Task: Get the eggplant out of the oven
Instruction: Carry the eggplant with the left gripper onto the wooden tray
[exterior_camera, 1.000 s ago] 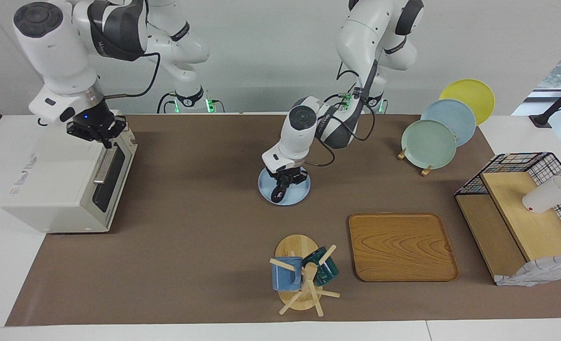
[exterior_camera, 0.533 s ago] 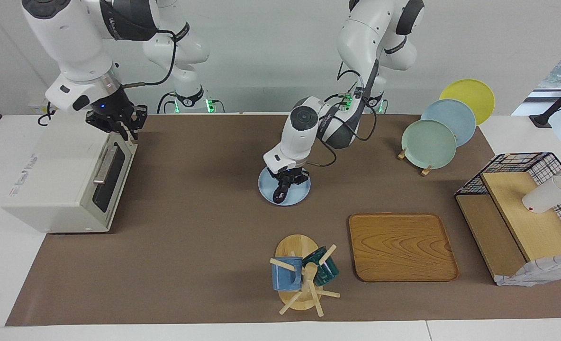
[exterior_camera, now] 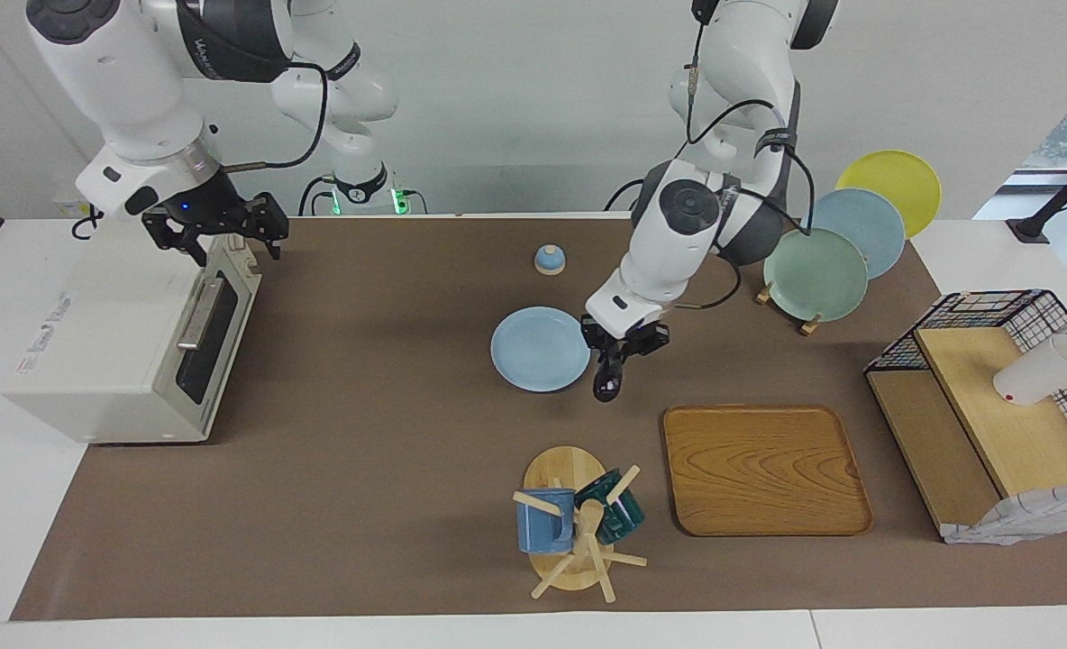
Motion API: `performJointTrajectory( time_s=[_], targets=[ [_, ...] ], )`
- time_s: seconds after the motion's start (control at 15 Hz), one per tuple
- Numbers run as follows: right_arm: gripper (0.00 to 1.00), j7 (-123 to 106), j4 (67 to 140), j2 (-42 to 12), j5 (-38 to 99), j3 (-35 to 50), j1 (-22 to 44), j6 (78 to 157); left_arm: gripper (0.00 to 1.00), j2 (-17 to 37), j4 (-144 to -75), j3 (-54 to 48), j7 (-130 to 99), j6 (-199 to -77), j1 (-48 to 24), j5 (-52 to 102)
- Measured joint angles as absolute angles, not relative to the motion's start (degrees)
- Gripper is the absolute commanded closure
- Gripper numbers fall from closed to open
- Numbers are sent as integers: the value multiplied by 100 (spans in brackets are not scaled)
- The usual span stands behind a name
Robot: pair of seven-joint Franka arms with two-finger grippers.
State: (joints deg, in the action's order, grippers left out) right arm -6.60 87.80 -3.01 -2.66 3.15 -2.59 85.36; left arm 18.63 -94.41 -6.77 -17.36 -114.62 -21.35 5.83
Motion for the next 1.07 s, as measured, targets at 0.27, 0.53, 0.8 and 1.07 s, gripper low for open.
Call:
performJointTrajectory(
  time_s=[0.27,0.53,0.8,1.07],
  targets=[
    [0,-660,8783,-288,-266,-91,169,8530,100,1908,-9240,-656,-1206,-11277,-1366,562],
    [0,-660,8783,-287,-266,-122,127,8530,100,2048,-9229,-651,-520,-11284,-724,550],
    [0,-659,8783,-215,-266,49,17,8222,100,2411,-9231,-654,-262,-11835,-348,141],
    [0,-659,8797,-143,-266,87,14,8152,100,2849,-9276,-650,-262,-12382,-233,89]
  ],
)
